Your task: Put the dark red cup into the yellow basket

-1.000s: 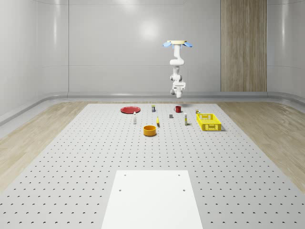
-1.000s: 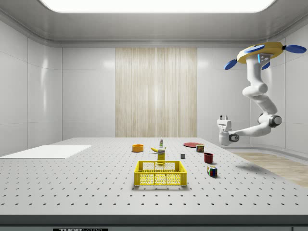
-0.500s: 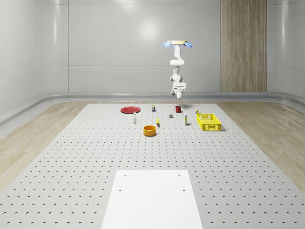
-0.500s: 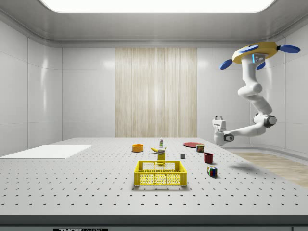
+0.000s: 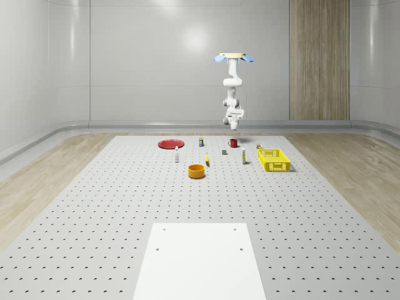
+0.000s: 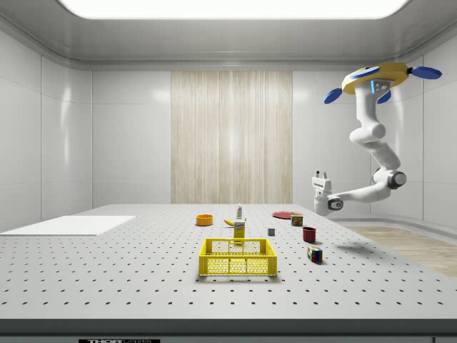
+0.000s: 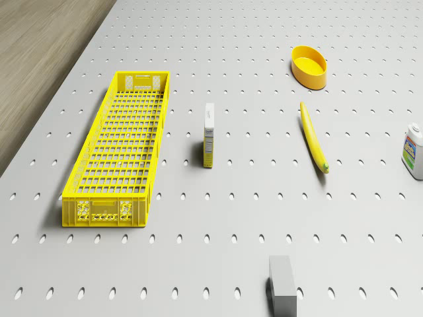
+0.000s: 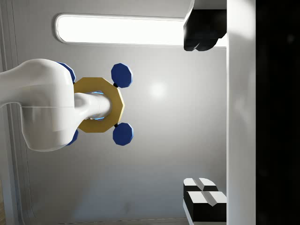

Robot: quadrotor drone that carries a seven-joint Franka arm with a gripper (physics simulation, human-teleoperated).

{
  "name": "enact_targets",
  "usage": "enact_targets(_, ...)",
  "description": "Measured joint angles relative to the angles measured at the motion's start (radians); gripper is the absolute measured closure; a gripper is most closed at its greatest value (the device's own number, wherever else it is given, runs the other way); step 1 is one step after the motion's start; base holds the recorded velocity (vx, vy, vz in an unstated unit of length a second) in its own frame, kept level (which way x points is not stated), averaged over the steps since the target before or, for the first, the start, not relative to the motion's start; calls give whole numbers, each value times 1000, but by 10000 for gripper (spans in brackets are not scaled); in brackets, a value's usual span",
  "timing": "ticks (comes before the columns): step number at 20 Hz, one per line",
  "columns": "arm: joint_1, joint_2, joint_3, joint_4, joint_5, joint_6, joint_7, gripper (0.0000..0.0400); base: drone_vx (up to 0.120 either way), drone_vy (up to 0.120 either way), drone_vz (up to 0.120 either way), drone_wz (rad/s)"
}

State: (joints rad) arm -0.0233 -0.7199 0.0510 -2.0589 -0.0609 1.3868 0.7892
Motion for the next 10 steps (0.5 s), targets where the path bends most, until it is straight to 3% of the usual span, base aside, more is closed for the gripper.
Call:
enact_targets(6,-25,-6,80,-14,-112,6,15,0,0,0,0,0)
enact_targets(10,-62,-15,196,-48,-277,14,39,0,0,0,0,0)
